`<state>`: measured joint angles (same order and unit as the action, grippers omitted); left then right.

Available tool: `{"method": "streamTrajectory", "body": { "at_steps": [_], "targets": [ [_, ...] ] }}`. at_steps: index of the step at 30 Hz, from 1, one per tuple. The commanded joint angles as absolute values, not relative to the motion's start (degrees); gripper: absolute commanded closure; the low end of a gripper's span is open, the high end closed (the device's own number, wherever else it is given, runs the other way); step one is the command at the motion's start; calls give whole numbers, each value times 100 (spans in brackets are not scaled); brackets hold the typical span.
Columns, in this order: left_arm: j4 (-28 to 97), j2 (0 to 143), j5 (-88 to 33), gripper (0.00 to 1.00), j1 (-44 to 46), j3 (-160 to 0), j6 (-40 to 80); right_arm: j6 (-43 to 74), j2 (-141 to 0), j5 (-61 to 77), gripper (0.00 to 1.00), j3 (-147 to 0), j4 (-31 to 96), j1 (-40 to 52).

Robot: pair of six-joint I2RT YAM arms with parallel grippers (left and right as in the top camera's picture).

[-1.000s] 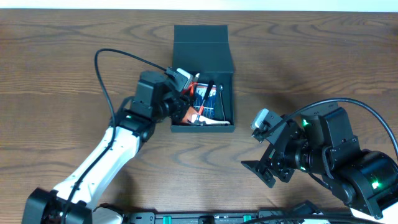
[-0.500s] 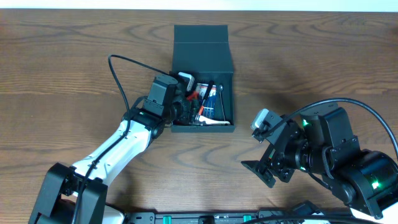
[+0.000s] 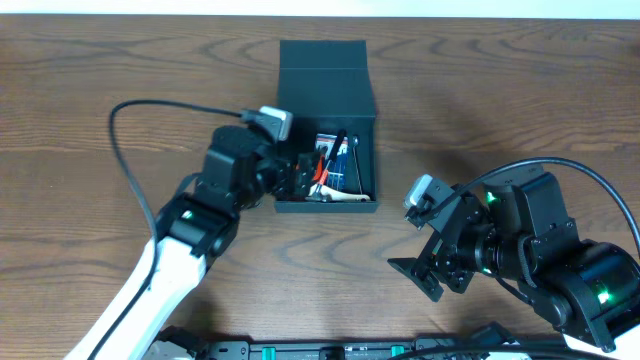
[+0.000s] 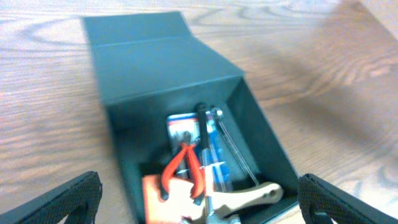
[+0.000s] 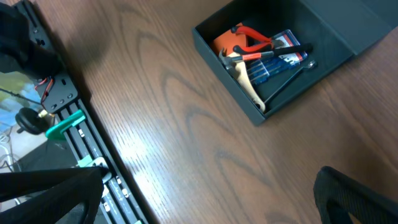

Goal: Pack container
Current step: 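Open the left gripper and withdraw it from the box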

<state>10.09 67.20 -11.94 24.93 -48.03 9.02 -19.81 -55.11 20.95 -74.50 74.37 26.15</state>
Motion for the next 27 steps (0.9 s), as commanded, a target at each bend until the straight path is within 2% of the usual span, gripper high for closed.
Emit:
{"method": "streamTrajectory", "body": {
  "at_steps": [1,6,9,13,17,22,25,27],
  "targets": [
    [1313,6567,-851,2,2272,-4766,906,-1885,-5511,2099,1,-7443,7441,2580],
    [1267,6676,-858,1,1745,-4766,902,-1885,-5511,2099,1,-7443,7441,2580],
    [969,6858,-1361,0,1323,-4766,884,-1885,-5511,2099,1,-7443,7441,2580],
    [755,7299,-2447,9,707,-4834,893,-1885,-5511,2099,1,-7443,7441,2580],
    [1044,8025,-3028,27,274,-5280,895,-1885,-5511,2099,1,-7446,7441,2580],
    [2473,9196,-3074,50,152,-6698,836,-1883,-5522,2106,1,-7443,7048,2580],
    [2998,9717,-3118,68,152,-7448,733,-1787,-5551,2528,1,-7443,6965,2580],
    [3175,10047,-3240,88,152,-7913,714,-1621,-5575,2751,1,-7443,7008,2580]
  ]
}}
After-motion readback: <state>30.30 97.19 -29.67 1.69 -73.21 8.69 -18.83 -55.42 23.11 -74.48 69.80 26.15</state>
